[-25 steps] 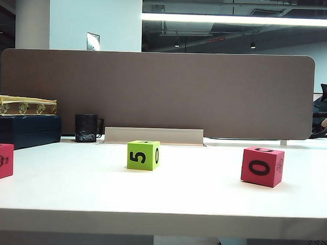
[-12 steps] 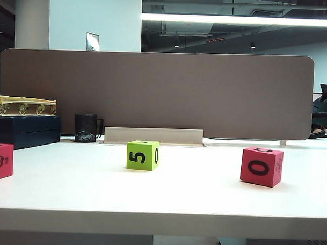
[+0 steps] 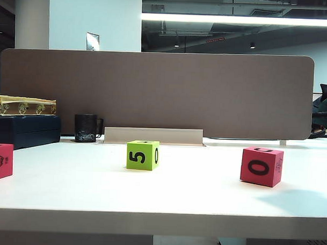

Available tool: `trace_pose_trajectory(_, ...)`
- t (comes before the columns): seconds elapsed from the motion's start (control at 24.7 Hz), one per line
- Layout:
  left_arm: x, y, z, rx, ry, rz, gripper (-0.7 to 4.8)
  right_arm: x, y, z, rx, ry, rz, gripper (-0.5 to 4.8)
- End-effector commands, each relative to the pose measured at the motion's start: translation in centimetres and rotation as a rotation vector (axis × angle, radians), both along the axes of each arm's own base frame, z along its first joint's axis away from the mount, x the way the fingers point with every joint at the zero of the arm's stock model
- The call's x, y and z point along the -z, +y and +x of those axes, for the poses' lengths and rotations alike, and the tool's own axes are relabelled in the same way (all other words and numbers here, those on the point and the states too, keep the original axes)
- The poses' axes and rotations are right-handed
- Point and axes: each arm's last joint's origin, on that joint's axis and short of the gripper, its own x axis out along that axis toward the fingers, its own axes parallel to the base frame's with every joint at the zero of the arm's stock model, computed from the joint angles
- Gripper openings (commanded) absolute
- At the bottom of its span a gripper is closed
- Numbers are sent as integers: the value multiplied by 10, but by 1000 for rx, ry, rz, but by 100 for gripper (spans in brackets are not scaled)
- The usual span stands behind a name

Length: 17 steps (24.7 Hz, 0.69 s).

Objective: Select the appropriate blocks from the scattered letter blocks on the table and arrange them in a row to spell out "THU".

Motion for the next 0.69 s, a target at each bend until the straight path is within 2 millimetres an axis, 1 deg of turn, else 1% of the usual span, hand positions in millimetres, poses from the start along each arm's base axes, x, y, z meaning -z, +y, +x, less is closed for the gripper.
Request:
trace_pose_trajectory(0.04,7,0,15,41,52,7,-6,0,33,8,-87,3,-84,-5)
trace_pose_trajectory(0.08,9,0,19,46,67,13,-6,1,40,10,-106,1,-109,-5)
trace_pose_trajectory(0.12,14,1,26,49,103,14,-6,4,56,14,-149,12,-143,-5)
trace_pose_trajectory(0.24,22,1,35,59,157,20,-5,10,76,21,-197,39,-178,-5)
trace_pose_trajectory(0.45,30,2,46,82,215,59,-5,25,96,33,-227,85,-222,-5)
trace_pose_trajectory(0.49,30,3,51,63,239,73,-5,30,103,36,-247,105,-231,-5)
trace_pose_trajectory(0.57,27,4,56,53,250,87,-6,35,109,38,-261,114,-244,-5)
trace_pose_trajectory(0.69,23,4,64,53,273,91,-6,38,115,39,-276,115,-249,-5)
